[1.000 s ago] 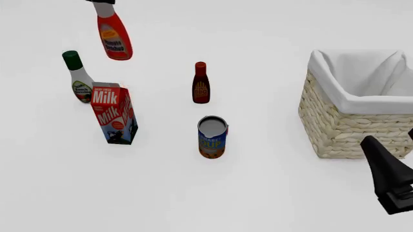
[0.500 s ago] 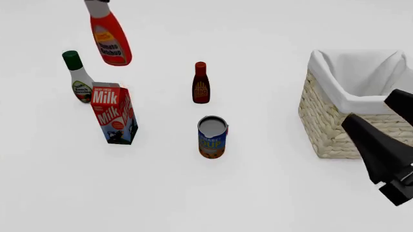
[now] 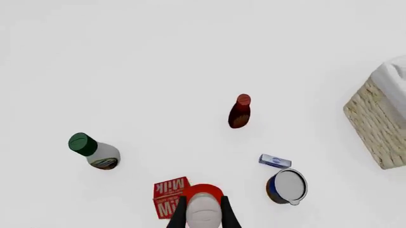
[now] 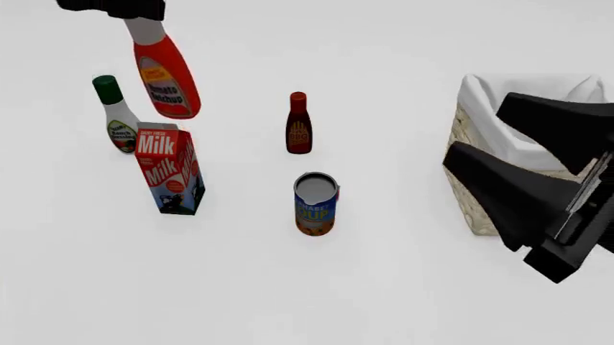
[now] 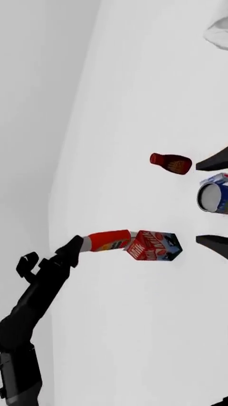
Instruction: Pick the ketchup and place it in the basket.
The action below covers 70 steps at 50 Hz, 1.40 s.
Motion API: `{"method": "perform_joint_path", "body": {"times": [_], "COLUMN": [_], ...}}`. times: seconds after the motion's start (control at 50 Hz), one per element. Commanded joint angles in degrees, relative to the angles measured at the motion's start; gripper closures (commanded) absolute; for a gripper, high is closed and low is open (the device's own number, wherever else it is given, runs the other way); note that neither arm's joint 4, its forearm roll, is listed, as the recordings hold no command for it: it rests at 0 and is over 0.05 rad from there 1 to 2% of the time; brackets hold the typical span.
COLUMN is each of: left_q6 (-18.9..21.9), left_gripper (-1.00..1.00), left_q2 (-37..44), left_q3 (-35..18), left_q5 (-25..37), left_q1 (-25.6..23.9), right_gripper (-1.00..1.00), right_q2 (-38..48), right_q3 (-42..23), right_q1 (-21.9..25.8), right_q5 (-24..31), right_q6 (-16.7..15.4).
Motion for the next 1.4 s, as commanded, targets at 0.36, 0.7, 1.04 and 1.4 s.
{"method": "perform_joint_path", "body": {"times": [0.36,0.7,1.04,1.4], "left_q6": [-1.01,-1.73,-2.31,-3.61], "left_gripper": [1.00,1.00,1.00,1.00], "left_q2": [-5.20,-7.58,-10.60,-13.17], "left_q3": [5.63,7.31,10.89,13.70], "left_q5": [0.04,1.02,1.29,1.81], "left_q1": [-4.70,-6.98,-7.37,-8.75], "right_gripper": [-1.00,-1.00,-1.00,-1.00], "right_q2": [12.23,16.89,20.08,23.90], "right_q3": [-6.92,-10.09,-12.63,-14.43], "right_q1": [11.61,13.52,15.16,14.91], "right_q5": [-3.43,-5.00,-6.00,-8.16], "right_q6": [1.36,-0.69,-2.94,-3.92]}}
